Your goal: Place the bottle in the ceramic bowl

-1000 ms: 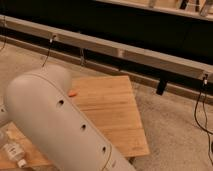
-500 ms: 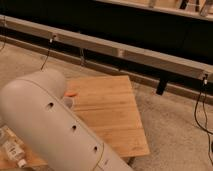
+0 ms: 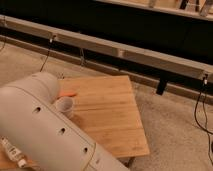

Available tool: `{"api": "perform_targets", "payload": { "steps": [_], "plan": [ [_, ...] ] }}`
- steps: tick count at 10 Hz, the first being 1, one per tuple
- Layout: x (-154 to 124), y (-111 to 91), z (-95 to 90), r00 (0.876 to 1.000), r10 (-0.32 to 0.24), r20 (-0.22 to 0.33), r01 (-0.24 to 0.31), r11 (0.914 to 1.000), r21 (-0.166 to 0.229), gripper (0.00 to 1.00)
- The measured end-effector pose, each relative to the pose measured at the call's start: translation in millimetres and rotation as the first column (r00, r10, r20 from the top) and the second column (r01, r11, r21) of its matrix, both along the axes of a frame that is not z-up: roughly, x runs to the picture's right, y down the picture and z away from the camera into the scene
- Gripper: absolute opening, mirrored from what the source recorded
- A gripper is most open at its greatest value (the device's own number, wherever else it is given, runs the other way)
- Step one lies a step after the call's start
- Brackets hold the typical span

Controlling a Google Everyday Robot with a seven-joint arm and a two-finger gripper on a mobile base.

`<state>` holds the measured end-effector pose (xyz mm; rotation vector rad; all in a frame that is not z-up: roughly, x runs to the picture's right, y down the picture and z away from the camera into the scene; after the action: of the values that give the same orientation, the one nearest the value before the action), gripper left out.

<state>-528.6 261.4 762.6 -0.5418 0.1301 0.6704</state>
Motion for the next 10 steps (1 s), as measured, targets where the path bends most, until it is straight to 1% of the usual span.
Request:
{"api": "perform_targets", "payload": {
  "steps": [1,2,4,5,6,7,8,9,10],
  "plan": [
    [-0.9,1.6,2.9,1.000,-0.006,-0.005,0.006,0.9999,-0.009,0.43],
    [0.5,4.1,5.0,1.000,-0.011,-0.013,0.010,0.9997,-0.021,0.35],
    [10.8,10.8,10.5,0.999,-0.019,-0.043,0.017,0.9978,-0.064,0.13],
    [14.8,8.2,10.8,0.998,-0.014,-0.054,0.010,0.9970,-0.077,0.04],
    [16.9,-5.1,5.2,0.998,0.013,-0.059,-0.019,0.9957,-0.090,0.00],
    [17.8,-31.1,-10.9,0.997,0.057,-0.053,-0.062,0.9934,-0.096,0.00],
    [19.3,-58.8,-29.7,0.995,0.092,-0.037,-0.095,0.9919,-0.084,0.00],
    [23.7,-83.5,-49.1,0.993,0.114,-0.021,-0.115,0.9913,-0.064,0.00],
    [30.5,-116.4,-75.6,0.990,0.144,0.006,-0.144,0.9892,-0.029,0.00]
  ]
}}
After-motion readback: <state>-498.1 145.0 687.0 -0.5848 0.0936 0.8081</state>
